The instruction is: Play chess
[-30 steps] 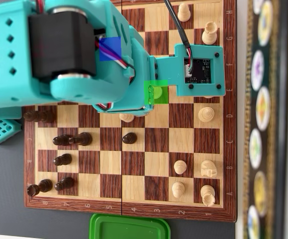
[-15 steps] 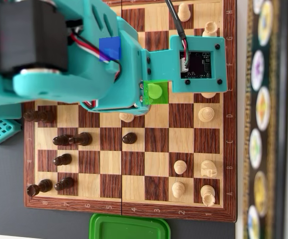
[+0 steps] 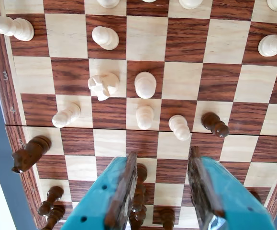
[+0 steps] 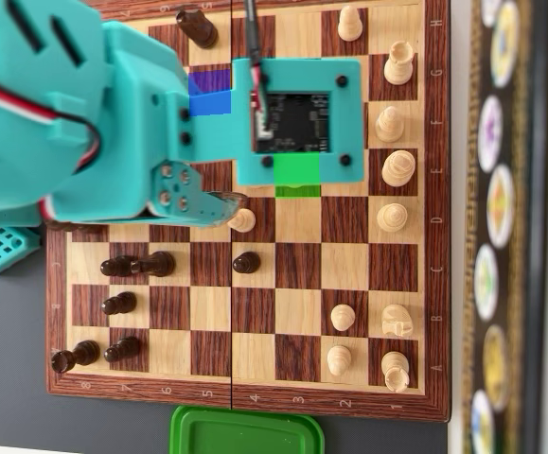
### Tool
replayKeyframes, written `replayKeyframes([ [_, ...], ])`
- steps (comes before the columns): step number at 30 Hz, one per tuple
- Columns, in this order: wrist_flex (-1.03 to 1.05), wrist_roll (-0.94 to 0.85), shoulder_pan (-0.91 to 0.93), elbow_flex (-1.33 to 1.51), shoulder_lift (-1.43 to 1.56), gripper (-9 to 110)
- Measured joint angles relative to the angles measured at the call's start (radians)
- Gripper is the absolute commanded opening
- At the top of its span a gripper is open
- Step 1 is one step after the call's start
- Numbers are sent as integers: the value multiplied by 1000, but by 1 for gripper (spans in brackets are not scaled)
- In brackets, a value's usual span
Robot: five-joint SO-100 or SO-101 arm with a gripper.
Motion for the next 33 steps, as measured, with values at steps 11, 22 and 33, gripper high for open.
replayKeyframes([
  [11,0,0,31,207,305,16],
  [22,2,0,75,434,617,16],
  [33,-196,0,75,719,925,16],
])
